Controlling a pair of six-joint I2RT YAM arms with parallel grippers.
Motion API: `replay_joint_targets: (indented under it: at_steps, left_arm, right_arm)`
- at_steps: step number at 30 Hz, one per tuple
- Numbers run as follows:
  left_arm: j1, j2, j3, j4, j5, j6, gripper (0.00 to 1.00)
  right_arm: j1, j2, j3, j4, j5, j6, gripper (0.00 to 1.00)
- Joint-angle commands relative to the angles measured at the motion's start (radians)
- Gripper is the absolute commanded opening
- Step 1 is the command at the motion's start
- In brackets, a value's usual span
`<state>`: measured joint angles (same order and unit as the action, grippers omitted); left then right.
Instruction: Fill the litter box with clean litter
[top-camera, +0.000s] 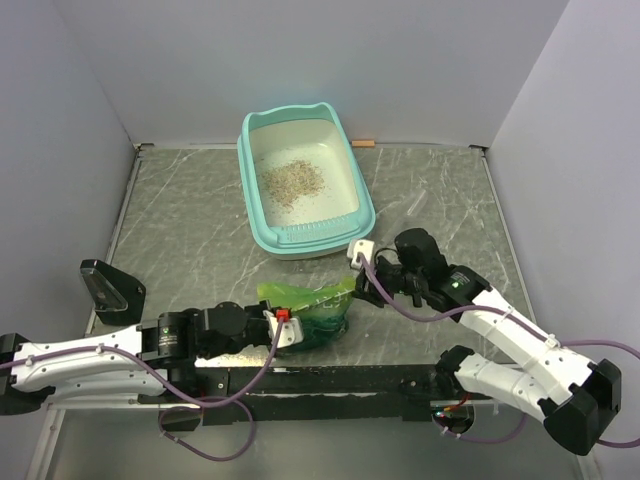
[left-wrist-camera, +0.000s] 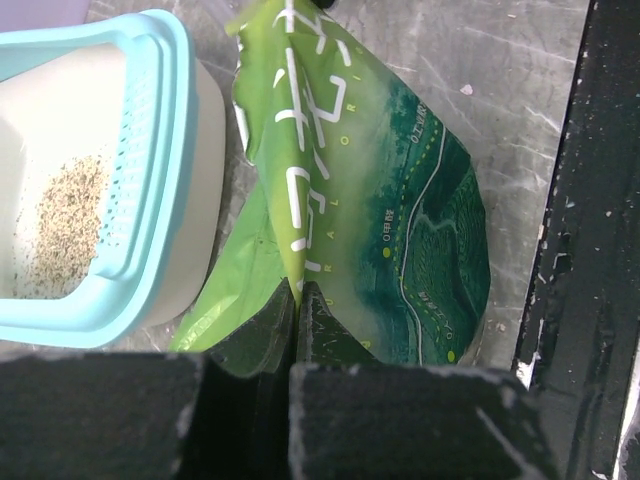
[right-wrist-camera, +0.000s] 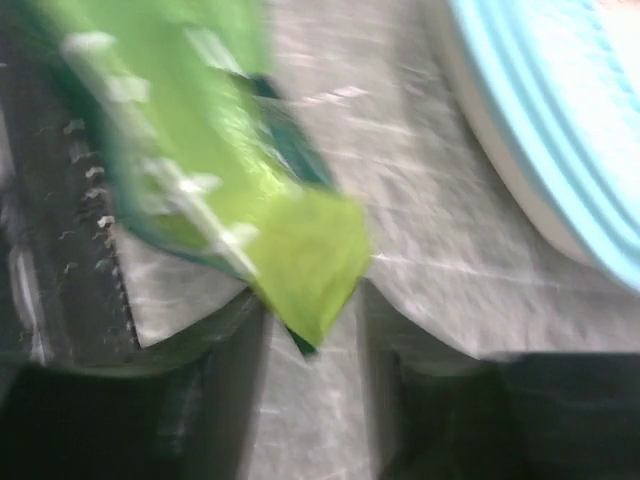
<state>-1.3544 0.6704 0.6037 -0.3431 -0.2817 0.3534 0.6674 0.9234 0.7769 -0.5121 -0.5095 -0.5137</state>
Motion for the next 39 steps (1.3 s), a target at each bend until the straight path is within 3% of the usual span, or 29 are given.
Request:
replay_joint_targets:
  at_steps: [1,4,7,10,13,19,36,37,39]
  left_arm:
    - [0.009,-0.043,-0.021,0.013,-0.043,-0.010,0.01]
    - [0.011,-0.055,-0.025,0.010,-0.048,-0.014,0.01]
    - [0.011,-0.049,-0.015,0.003,-0.044,-0.017,0.01]
    - [0.011,-0.042,-0.010,0.003,-0.039,-0.014,0.01]
    - [0.011,-0.031,-0.005,0.004,-0.030,-0.021,0.01]
    - [0.011,-0.031,-0.005,0.009,-0.017,-0.024,0.01]
    - [0.012,-0.081,-0.007,0.012,-0.005,-0.031,0.01]
    - [0.011,-0.083,-0.007,0.010,-0.005,-0.031,0.01]
    - [0.011,-0.086,-0.007,0.010,-0.007,-0.030,0.01]
  right_arm:
    - [-0.025,-0.032,0.001,0.103,0.247,0.139,0.58]
    - [-0.025,-0.008,0.077,0.037,0.331,0.197,0.69]
    - [-0.020,0.025,0.215,-0.086,0.202,0.111,0.61]
    - [0.015,-0.017,0.231,-0.094,0.022,0.025,0.60]
    - [0.099,-0.040,0.238,-0.106,0.005,-0.058,0.65]
    - [0.221,0.107,0.347,-0.262,0.003,-0.144,0.67]
    - [0.256,0.256,0.268,-0.125,-0.026,-0.209,0.65]
    - [0.256,0.262,0.265,-0.118,-0.033,-0.207,0.64]
    - [0.256,0.282,0.266,-0.129,-0.050,-0.207,0.53]
